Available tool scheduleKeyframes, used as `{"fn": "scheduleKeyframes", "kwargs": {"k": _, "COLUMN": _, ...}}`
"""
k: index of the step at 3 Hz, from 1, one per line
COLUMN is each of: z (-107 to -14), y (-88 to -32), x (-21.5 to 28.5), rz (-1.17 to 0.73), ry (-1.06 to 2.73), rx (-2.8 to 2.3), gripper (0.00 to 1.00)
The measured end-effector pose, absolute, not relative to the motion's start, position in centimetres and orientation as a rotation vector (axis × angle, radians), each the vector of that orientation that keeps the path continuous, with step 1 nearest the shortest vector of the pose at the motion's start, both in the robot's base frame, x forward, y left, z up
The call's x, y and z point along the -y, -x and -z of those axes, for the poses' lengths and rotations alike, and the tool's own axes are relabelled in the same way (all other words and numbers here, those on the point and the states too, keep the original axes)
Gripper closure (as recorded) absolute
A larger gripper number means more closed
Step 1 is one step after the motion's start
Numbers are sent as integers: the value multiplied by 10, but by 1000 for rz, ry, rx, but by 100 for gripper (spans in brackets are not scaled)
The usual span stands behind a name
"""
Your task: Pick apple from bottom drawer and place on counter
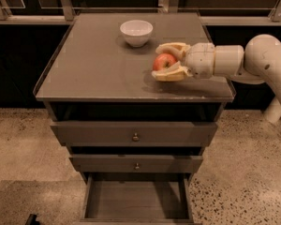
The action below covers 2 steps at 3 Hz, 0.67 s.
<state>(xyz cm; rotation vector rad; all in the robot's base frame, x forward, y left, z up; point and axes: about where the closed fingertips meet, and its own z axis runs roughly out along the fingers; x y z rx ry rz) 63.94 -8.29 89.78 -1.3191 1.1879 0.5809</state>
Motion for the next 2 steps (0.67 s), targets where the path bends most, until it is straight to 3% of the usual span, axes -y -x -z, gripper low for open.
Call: {"fn": "scheduleKeyframes", "kwargs": {"k": 2, "z": -898, "y": -639, "x": 83, "rz": -581, "ry": 1319, "rx": -1188, "gripper": 35}}
